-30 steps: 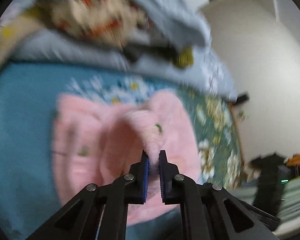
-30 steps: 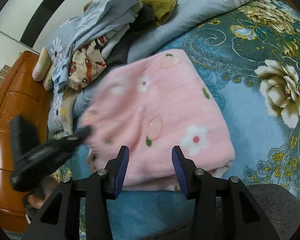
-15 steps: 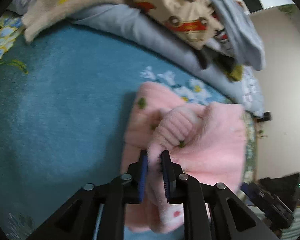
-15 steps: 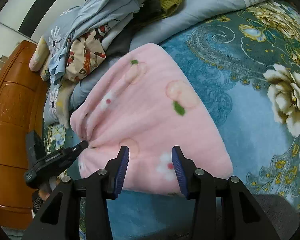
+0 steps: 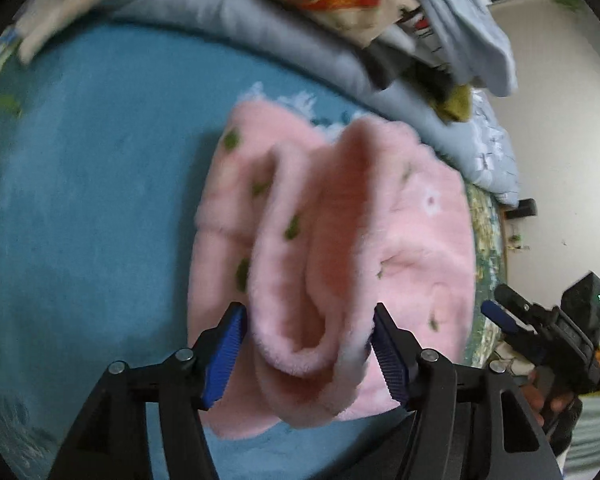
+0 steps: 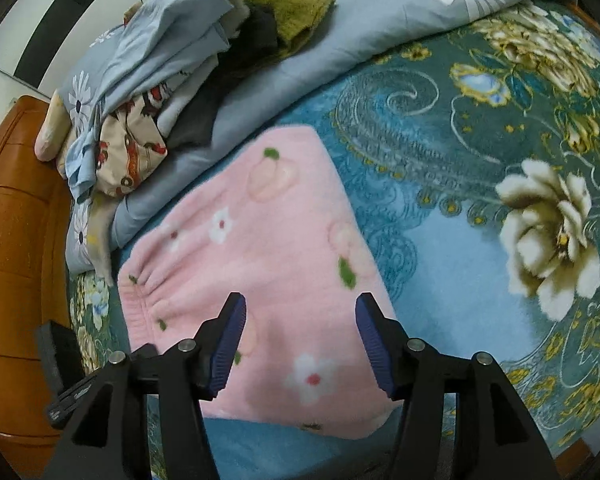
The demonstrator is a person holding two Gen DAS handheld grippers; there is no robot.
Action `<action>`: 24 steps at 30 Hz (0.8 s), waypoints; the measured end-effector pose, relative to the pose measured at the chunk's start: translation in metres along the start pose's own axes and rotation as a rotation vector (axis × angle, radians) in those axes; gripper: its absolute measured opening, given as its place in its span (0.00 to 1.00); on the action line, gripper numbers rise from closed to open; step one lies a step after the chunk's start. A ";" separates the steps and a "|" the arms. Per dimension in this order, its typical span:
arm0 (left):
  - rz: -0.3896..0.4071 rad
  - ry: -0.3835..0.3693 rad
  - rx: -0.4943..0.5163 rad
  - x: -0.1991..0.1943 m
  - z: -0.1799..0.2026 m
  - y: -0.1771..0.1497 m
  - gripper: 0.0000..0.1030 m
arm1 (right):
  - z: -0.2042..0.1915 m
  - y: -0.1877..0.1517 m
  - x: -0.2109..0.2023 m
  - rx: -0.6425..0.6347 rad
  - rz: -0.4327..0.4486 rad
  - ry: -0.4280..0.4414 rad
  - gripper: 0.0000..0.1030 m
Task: Fold clothes
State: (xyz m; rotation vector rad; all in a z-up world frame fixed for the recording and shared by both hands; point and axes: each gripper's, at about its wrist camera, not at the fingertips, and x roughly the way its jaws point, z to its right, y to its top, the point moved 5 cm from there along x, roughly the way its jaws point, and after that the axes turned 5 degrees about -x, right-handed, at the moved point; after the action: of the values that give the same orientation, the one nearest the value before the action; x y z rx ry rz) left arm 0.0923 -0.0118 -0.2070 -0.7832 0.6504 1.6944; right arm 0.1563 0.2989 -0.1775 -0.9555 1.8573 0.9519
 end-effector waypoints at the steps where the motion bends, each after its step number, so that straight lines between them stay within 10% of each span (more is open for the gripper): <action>1: 0.005 -0.016 0.012 -0.003 0.004 -0.003 0.64 | 0.001 -0.003 0.003 -0.002 -0.008 -0.003 0.57; 6: -0.012 0.022 0.037 0.010 0.009 -0.001 0.62 | 0.006 -0.012 0.018 0.023 -0.046 -0.008 0.57; 9: 0.023 -0.004 -0.026 0.005 -0.001 -0.002 0.28 | 0.003 -0.012 0.018 0.012 -0.042 -0.008 0.57; 12: 0.062 -0.084 -0.024 -0.021 0.004 -0.005 0.20 | 0.001 -0.011 0.015 0.004 -0.036 0.000 0.57; 15: 0.119 -0.122 0.032 -0.053 0.013 -0.007 0.21 | 0.001 -0.011 0.010 0.002 -0.028 0.007 0.57; 20: 0.055 0.055 -0.023 -0.025 -0.035 -0.008 0.26 | 0.001 -0.006 0.021 -0.014 -0.058 0.000 0.57; 24: 0.039 0.030 -0.097 -0.024 -0.050 -0.010 0.62 | 0.003 -0.003 0.040 -0.029 -0.126 0.003 0.57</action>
State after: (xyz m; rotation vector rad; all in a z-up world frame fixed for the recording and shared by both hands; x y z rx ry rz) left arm 0.1147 -0.0615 -0.2199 -0.8703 0.6110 1.7627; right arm 0.1454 0.2903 -0.2153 -1.0792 1.7676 0.9038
